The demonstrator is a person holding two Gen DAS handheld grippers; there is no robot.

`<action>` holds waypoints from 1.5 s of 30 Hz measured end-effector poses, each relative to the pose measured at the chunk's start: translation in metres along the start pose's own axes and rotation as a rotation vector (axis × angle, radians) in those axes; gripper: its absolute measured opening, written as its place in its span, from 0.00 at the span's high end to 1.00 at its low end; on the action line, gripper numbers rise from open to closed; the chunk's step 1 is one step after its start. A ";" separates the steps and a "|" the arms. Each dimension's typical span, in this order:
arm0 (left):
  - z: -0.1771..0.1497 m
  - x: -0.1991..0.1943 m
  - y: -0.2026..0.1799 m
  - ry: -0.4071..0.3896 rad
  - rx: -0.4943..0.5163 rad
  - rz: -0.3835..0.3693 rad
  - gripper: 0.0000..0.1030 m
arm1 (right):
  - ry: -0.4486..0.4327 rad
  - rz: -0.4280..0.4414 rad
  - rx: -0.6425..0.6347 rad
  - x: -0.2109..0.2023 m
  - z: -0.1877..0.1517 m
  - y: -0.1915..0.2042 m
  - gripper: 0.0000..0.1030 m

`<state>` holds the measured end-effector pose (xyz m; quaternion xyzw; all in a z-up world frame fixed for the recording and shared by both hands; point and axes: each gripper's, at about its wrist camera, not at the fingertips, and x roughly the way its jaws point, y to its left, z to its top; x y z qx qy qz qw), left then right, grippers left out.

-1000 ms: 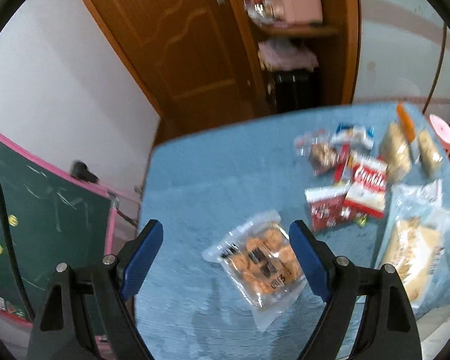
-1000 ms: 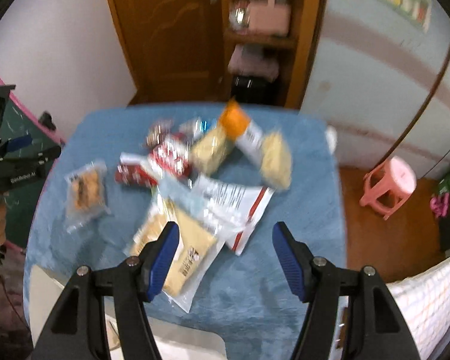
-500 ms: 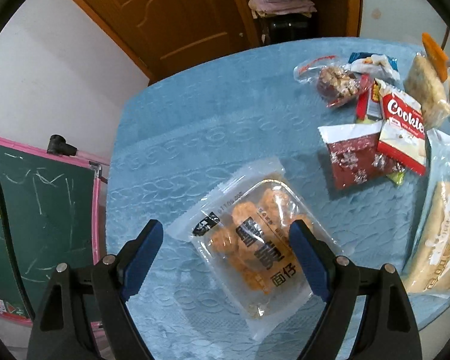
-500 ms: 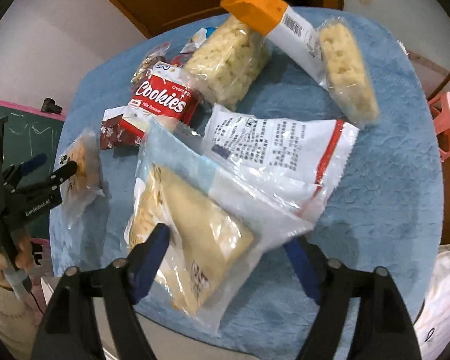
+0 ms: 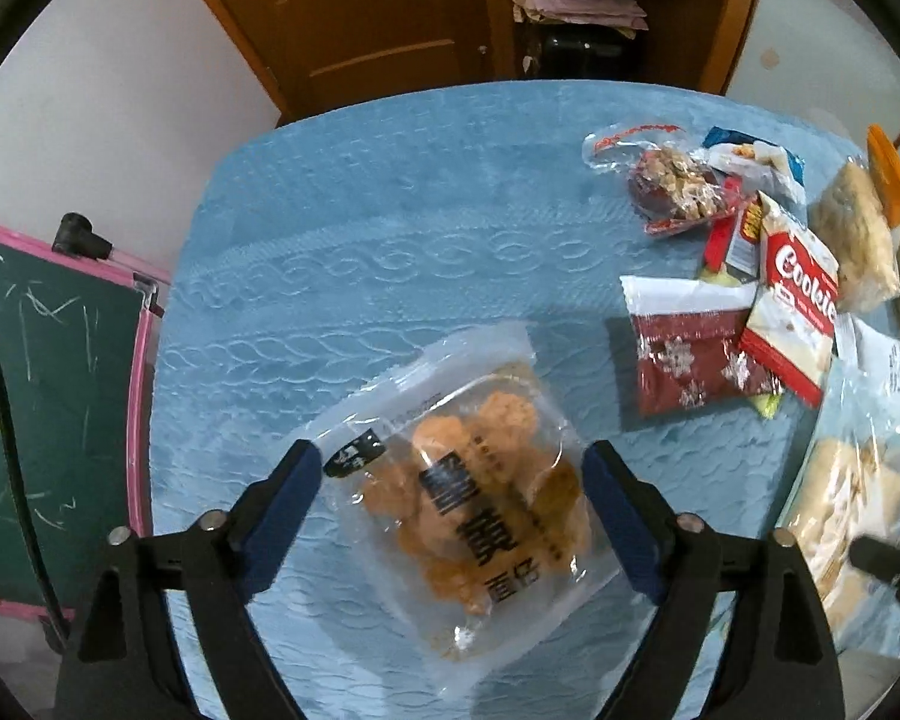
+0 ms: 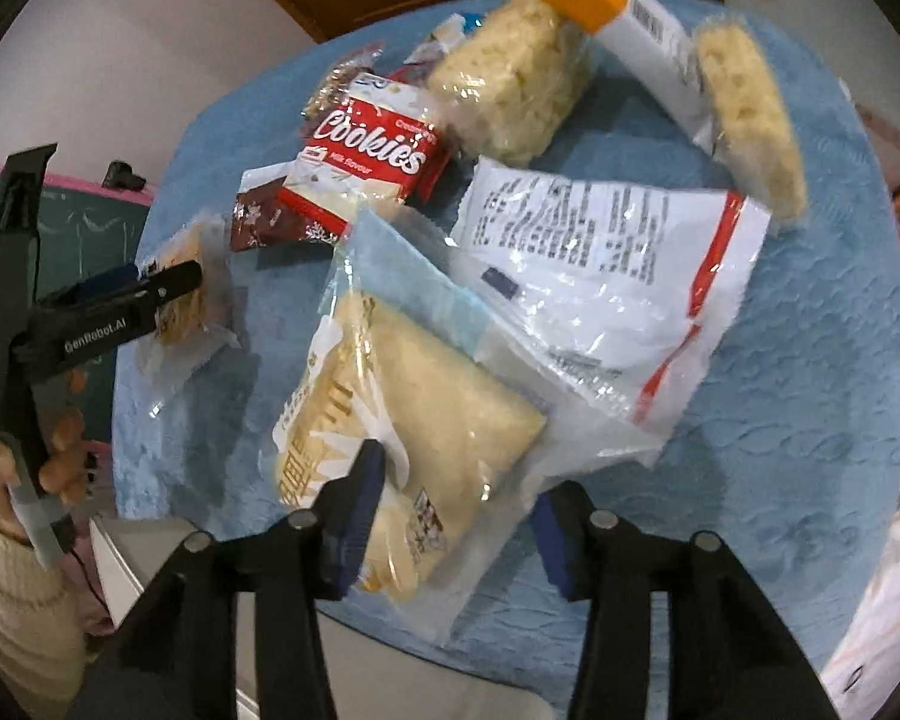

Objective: Organize snacks
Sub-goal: 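Grasp the orange puff bag with the left tool while the right tool grasps the large bread bag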

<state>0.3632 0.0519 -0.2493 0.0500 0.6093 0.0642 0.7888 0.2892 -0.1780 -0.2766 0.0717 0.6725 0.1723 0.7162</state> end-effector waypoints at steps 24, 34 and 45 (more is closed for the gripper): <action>-0.025 0.035 0.007 0.164 -0.122 -0.047 0.12 | -0.038 -0.034 -0.021 -0.003 0.000 0.007 0.56; -0.049 -0.013 0.008 0.048 -0.042 -0.070 0.30 | -0.191 -0.104 -0.076 -0.038 -0.021 0.036 0.73; -0.110 -0.157 0.002 -0.277 0.016 -0.085 0.30 | -0.472 -0.267 -0.128 -0.120 -0.076 0.081 0.77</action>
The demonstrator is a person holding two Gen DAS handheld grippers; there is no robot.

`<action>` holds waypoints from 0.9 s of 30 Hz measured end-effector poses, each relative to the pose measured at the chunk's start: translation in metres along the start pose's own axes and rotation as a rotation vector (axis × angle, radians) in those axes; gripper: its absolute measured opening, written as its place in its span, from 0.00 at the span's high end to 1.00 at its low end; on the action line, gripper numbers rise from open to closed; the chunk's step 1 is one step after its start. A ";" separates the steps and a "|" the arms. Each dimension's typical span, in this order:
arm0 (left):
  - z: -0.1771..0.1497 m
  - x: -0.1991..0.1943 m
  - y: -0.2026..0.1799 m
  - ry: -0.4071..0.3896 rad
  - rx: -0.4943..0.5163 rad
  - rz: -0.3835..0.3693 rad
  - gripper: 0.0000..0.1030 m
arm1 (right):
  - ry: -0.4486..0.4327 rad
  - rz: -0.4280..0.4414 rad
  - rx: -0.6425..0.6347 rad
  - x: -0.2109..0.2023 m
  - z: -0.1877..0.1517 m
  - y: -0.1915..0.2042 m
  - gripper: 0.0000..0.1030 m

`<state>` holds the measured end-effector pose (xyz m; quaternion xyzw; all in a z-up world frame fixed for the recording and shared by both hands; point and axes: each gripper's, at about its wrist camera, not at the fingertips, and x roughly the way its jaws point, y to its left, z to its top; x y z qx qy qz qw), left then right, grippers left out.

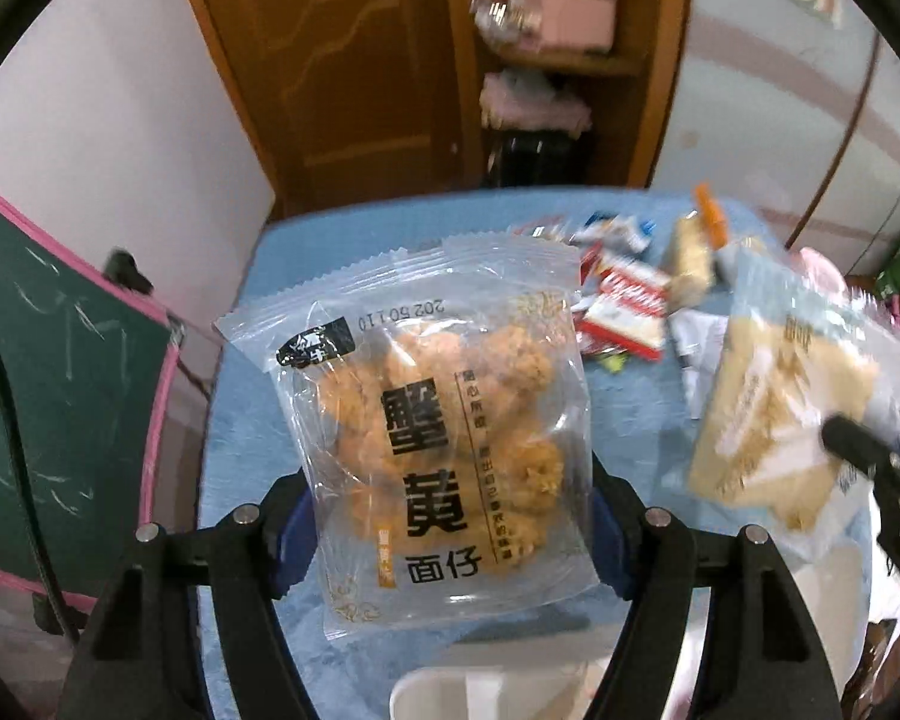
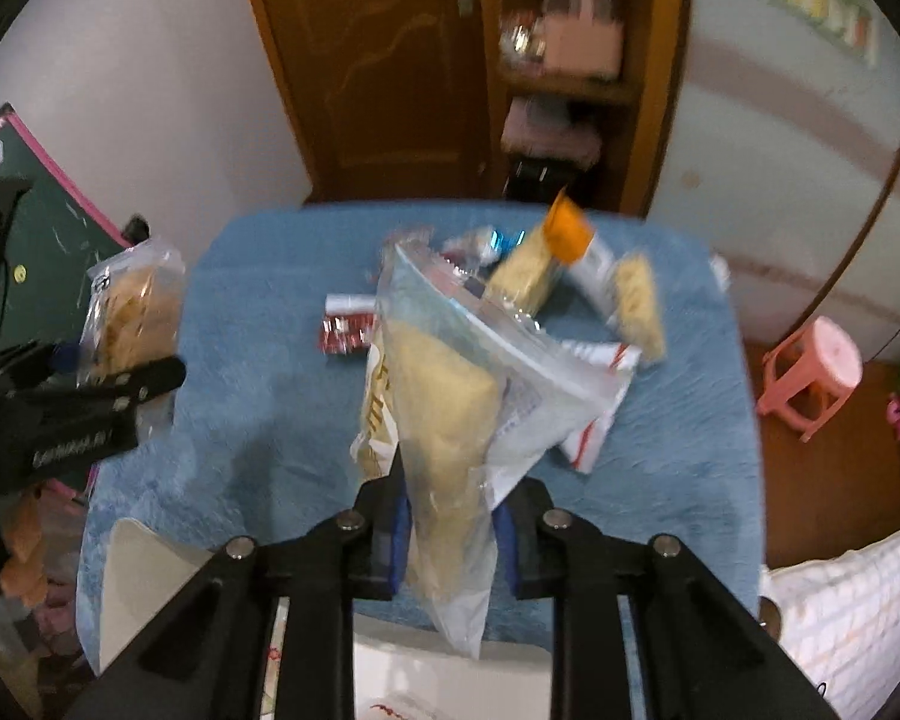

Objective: Organize snacks
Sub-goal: 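Grasp the orange puff bag with the left tool while the right tool grasps the large bread bag, then lower both bags into the white tray and open both tools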

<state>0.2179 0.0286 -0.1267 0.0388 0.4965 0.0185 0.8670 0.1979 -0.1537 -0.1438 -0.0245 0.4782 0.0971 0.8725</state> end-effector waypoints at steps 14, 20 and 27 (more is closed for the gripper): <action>-0.085 -0.125 -0.004 -0.219 0.013 -0.052 0.29 | -0.318 0.031 0.093 -0.156 -0.076 0.006 0.78; -0.117 -0.132 -0.002 -0.213 0.024 -0.046 0.28 | -0.307 0.038 0.068 -0.168 -0.106 0.015 0.78; -0.145 -0.131 -0.011 -0.185 0.048 -0.028 0.28 | -0.224 0.042 0.050 -0.160 -0.133 0.023 0.78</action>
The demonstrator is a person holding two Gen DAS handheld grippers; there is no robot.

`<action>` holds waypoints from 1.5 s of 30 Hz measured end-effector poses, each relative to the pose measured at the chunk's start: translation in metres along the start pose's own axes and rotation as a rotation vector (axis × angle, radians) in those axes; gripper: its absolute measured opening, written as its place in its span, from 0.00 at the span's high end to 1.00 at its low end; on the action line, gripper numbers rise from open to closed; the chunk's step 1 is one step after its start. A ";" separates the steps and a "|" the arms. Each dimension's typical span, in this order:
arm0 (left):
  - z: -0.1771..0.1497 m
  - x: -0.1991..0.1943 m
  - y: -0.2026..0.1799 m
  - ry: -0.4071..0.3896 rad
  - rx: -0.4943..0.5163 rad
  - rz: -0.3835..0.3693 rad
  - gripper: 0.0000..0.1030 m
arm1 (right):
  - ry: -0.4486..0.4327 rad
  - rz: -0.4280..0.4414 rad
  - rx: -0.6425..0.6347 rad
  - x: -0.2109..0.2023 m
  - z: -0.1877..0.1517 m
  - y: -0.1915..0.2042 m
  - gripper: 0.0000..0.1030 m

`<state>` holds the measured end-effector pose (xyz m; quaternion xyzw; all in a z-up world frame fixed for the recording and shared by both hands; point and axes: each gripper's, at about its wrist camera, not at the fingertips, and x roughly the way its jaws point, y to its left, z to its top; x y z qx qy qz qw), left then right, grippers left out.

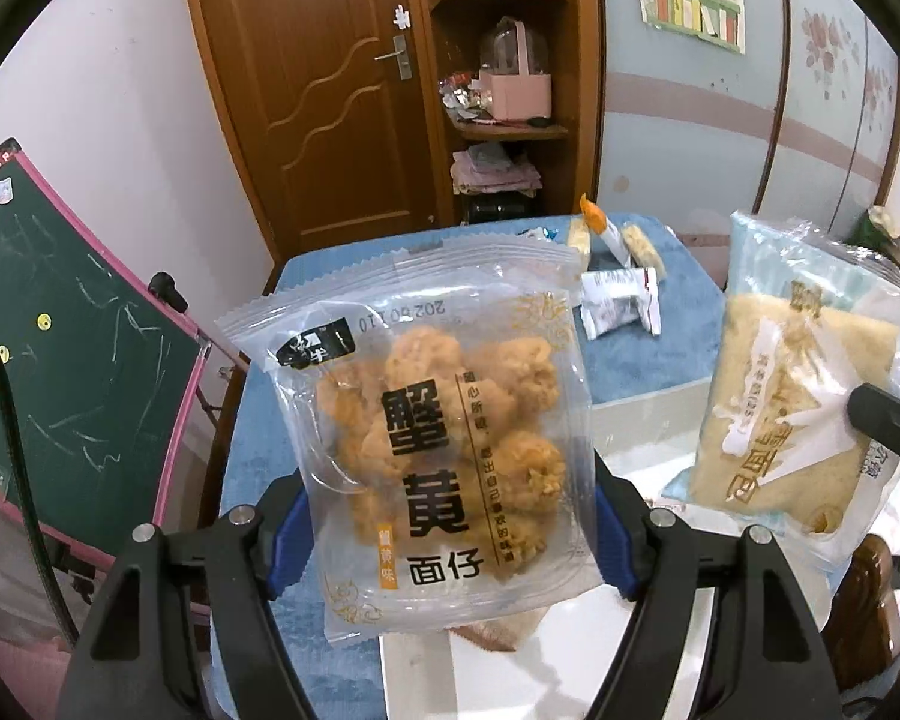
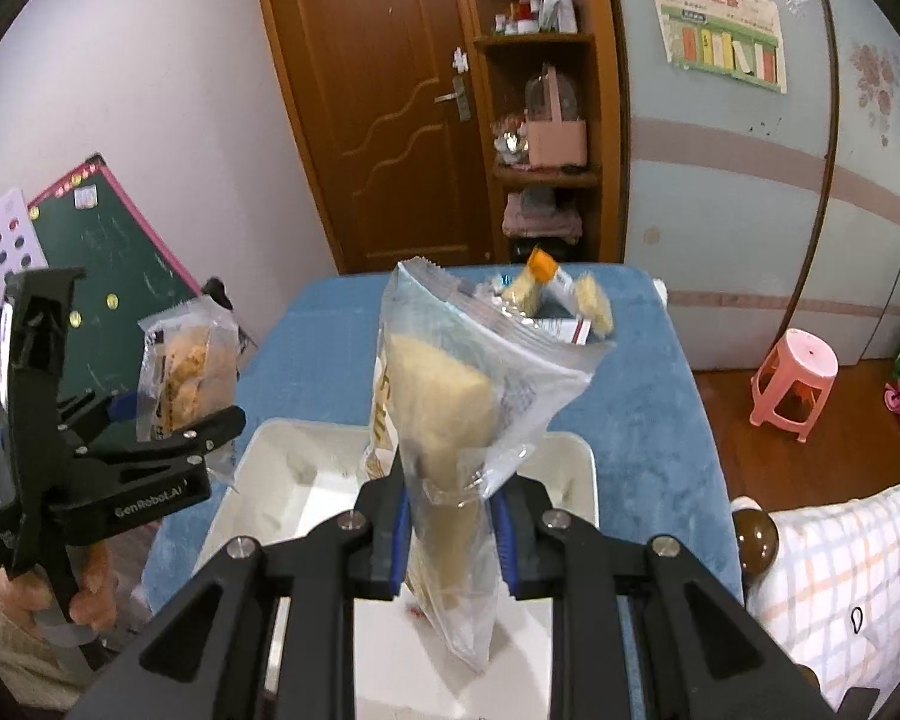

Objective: Organize snacks
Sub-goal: 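Lower both bags into the white tray and open both tools, then move both tools back over the remaining snacks on the table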

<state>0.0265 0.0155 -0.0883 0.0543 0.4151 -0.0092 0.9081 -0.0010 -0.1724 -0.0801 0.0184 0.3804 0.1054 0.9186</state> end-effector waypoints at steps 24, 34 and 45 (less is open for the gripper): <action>-0.022 0.021 -0.016 0.073 0.026 0.032 0.16 | 0.174 -0.012 -0.086 0.030 -0.033 0.032 0.57; -0.024 0.019 -0.024 0.064 0.058 0.036 0.15 | 0.148 -0.006 -0.114 0.025 -0.034 0.038 0.48; -0.023 0.020 -0.025 0.070 0.062 0.041 0.15 | 0.152 -0.004 -0.112 0.026 -0.034 0.038 0.48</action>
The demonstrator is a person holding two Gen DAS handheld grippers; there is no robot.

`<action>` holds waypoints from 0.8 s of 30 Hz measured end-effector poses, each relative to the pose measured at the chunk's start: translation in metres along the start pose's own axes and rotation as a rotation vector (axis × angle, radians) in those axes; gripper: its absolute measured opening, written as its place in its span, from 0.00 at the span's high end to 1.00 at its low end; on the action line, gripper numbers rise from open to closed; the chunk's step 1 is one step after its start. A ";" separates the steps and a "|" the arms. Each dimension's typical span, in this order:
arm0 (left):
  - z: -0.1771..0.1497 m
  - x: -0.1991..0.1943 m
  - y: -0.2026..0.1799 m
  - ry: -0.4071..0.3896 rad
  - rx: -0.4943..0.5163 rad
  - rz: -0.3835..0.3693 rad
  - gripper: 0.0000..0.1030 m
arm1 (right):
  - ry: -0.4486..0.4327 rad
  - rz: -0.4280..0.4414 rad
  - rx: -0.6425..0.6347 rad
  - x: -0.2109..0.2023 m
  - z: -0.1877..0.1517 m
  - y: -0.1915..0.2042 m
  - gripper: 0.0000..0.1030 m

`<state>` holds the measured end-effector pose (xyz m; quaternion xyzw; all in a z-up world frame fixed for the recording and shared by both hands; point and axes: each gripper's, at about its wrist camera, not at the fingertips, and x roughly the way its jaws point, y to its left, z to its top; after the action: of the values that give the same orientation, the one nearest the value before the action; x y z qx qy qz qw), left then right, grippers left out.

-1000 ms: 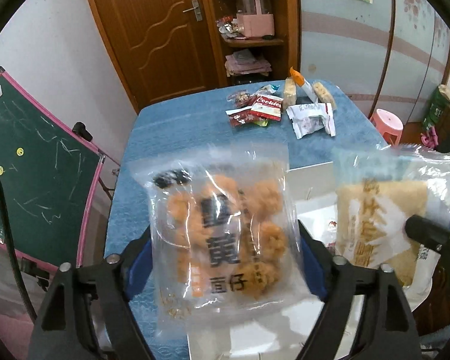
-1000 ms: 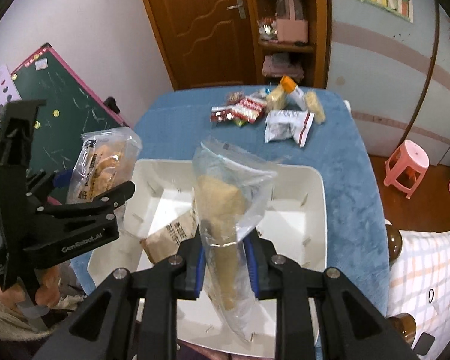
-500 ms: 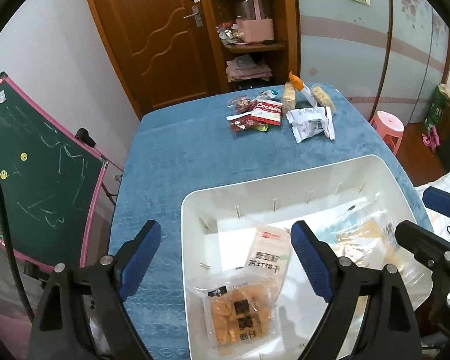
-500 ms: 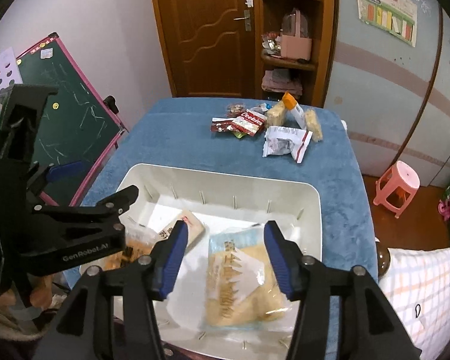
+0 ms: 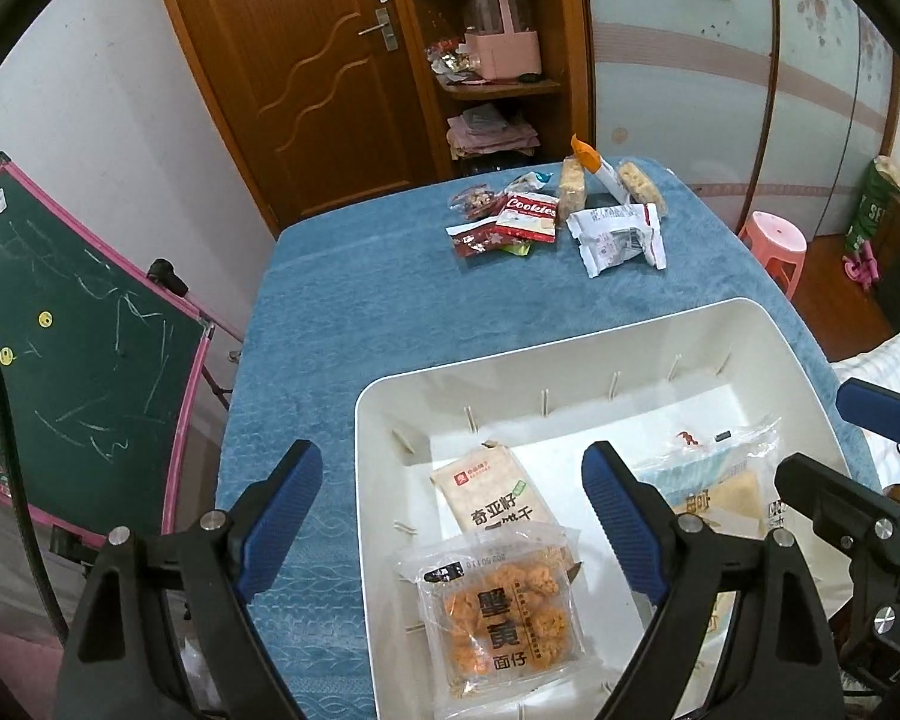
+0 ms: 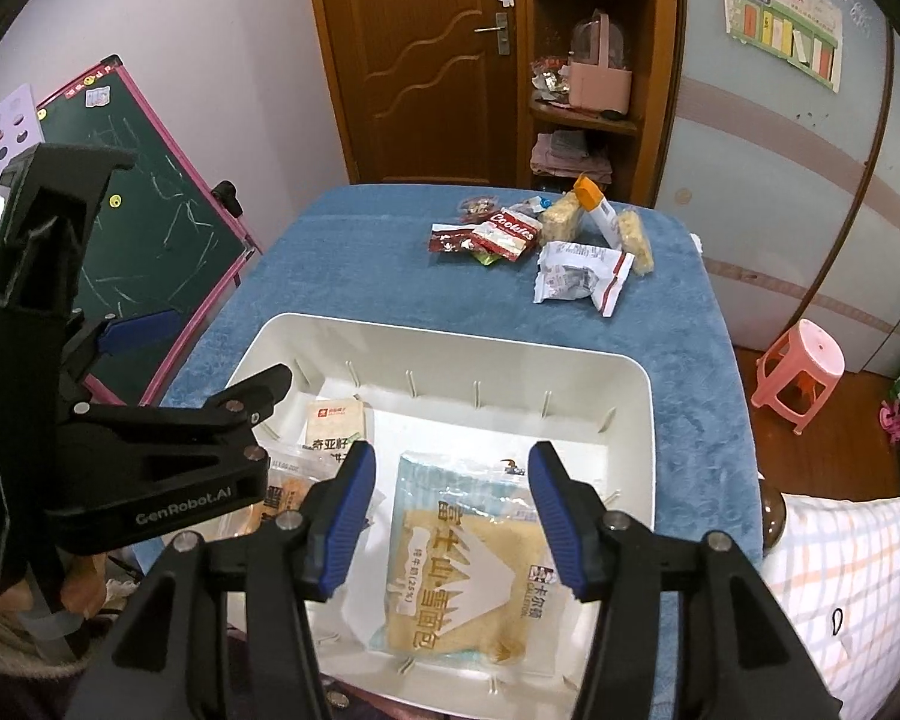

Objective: Organize snacks
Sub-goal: 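Move both tools back over the remaining snacks on the table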

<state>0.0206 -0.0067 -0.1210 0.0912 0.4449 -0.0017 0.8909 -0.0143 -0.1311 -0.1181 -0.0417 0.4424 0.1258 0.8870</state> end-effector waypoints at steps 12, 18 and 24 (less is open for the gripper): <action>0.037 -0.005 0.005 -0.079 0.029 0.057 0.15 | -0.054 -0.098 0.046 0.005 0.022 -0.036 0.48; 0.084 -0.018 0.003 -0.181 0.090 0.098 0.15 | -0.073 -0.150 0.098 0.007 0.053 -0.074 0.48; 0.137 -0.017 0.006 -0.212 0.127 0.082 0.15 | -0.103 -0.148 0.106 0.004 0.094 -0.103 0.48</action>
<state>0.1194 -0.0246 -0.0261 0.1648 0.3430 -0.0031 0.9248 0.0873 -0.2119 -0.0681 -0.0206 0.3979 0.0382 0.9164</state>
